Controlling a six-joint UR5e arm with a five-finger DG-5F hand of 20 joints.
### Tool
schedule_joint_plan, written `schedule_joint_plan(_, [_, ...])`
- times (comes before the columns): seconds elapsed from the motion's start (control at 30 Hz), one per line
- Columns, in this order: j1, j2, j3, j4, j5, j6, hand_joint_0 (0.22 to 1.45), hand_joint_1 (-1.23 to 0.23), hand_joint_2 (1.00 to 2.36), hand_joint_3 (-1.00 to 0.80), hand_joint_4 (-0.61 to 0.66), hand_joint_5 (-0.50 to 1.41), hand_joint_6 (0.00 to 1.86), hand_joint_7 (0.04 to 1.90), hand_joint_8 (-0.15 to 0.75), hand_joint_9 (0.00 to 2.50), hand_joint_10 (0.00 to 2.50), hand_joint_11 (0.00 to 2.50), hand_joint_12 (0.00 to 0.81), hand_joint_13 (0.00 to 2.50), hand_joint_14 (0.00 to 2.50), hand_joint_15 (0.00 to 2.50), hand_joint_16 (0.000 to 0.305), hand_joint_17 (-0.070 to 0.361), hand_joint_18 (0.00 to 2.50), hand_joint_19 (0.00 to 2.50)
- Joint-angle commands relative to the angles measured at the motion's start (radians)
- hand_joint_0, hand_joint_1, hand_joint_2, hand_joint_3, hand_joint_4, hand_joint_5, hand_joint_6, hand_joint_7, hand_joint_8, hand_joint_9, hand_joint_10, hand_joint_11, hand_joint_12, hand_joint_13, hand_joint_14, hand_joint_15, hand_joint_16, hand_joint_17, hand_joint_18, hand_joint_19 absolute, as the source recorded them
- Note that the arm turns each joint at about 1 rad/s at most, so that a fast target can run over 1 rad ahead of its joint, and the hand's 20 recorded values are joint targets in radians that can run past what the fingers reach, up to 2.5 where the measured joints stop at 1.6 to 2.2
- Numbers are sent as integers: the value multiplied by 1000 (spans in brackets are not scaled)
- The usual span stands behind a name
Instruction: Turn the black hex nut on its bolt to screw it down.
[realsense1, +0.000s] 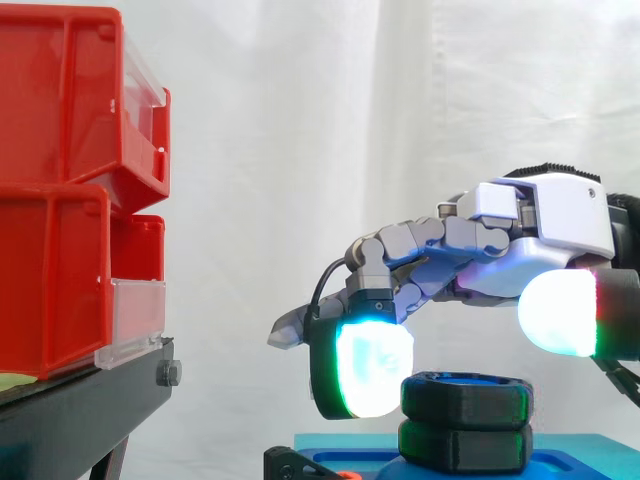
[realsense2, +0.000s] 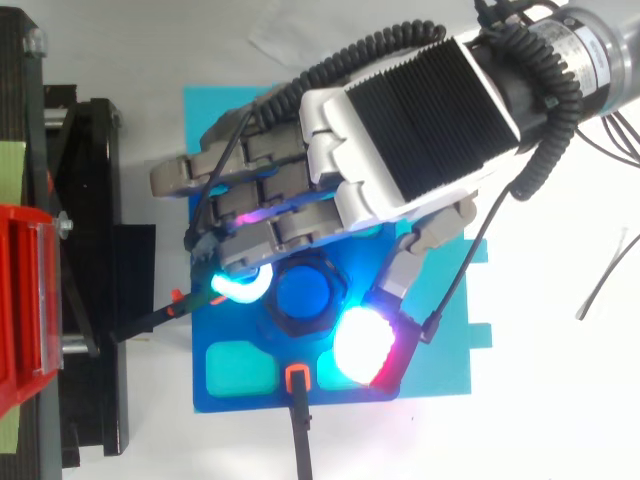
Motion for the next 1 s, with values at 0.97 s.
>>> schedule_joint_plan(0.97, [3,0,46,84,-36,28,386,-488,1000,-500,343,-94,502,1187,314,703,10,295,417,443,0,12,70,157,539,395])
